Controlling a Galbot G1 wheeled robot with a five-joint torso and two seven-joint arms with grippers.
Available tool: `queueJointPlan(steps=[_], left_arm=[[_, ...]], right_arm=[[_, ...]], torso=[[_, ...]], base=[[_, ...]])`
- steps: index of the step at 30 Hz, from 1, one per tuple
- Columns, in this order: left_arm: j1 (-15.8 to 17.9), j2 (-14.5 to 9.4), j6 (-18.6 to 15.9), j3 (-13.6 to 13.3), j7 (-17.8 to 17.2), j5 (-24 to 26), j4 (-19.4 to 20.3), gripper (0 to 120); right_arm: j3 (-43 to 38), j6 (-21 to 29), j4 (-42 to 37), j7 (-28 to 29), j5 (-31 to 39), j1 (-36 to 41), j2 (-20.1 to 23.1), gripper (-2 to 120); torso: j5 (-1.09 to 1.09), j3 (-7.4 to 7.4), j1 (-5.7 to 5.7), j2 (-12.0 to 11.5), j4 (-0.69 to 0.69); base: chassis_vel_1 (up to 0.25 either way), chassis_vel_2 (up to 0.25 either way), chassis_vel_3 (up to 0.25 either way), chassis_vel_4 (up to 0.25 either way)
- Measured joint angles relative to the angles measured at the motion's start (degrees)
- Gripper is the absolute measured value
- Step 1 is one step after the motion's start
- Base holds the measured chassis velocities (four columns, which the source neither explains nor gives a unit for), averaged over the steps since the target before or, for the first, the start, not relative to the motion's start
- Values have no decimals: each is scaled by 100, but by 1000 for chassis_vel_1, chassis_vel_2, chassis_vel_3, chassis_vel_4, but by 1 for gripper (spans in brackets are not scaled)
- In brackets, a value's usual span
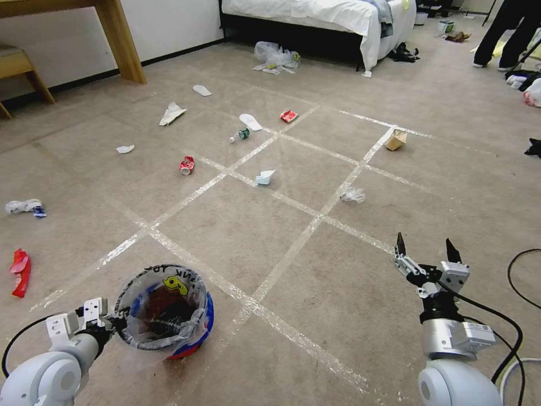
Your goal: Pick up the trash bin and place the garbage on the floor into it.
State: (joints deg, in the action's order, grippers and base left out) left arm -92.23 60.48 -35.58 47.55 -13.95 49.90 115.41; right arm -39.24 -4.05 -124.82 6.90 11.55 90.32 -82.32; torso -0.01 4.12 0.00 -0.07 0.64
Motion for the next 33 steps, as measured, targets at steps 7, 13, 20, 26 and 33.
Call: queueJointPlan(steps=[7,13,20,26,33], left_arm=[[-170,97,-319,367,-691,484,835,1],[-208,182,-564,628,-1030,918,1181,1],[-281,252,-653,815,-1144,1136,1403,1],[-402,340,-671,966,-1228,1357,1653,1],[-455,474,-671,951,-1287,1435,1906,1]], right_arm=[[-73,49,-27,-12,269,-47,120,100],[-111,-174,-20,-23,309,-59,186,100],[-132,-145,-55,-25,360,-28,253,100],[-128,-136,-61,-27,369,-35,291,100],[-119,-131,-116,-24,411,2,330,100]], torso=[[1,0,0,0,1],[0,0,0,0,-1],[2,0,0,0,0],[1,0,0,0,0],[1,0,0,0,0]], base=[[0,0,0,0],[0,0,0,0],[0,0,0,0],[0,0,0,0],[0,0,0,0]])
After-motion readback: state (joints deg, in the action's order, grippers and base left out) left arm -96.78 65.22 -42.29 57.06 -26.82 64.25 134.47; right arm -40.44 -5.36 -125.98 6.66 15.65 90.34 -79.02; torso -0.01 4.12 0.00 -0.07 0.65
